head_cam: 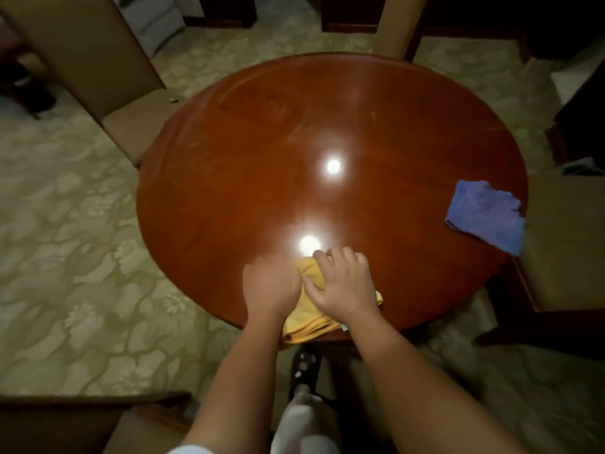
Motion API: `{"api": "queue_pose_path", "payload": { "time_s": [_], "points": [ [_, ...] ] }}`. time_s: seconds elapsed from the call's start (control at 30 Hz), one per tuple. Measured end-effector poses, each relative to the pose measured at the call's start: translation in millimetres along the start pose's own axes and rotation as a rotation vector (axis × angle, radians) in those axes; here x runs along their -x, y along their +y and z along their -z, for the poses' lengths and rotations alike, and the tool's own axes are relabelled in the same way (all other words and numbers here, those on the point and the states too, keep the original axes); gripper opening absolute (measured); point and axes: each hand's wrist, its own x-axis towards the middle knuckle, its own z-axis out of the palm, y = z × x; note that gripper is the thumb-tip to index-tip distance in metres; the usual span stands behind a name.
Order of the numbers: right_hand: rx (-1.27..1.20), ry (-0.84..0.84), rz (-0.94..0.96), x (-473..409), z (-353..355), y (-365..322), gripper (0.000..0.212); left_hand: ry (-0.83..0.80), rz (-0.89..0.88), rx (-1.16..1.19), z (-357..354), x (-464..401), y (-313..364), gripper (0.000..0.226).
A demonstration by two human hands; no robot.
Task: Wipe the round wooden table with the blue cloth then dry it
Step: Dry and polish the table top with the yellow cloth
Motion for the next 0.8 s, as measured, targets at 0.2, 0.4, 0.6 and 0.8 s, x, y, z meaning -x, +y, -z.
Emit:
{"api": "queue_pose_path", "payload": {
  "time_s": [0.2,0.4,0.6,0.8],
  "points": [
    [-0.006,-0.025,0.109,0,-6,-30,0.047,0.004,0.226,0.053,12,25,-22,0.038],
    [-0.034,-0.021,0.214,-44,-21,-47,0.047,0.074,0.345,0.063,8,0,-48,0.035],
    [-0.058,-0.007,0.241,-107,-42,-64,0.043,0.109,0.368,0.046,-2,-53,-85,0.037],
    [-0.075,0.017,0.277,-187,-63,-81,0.041,0.136,0.423,0.033,-9,-122,-121,0.041]
  ]
}}
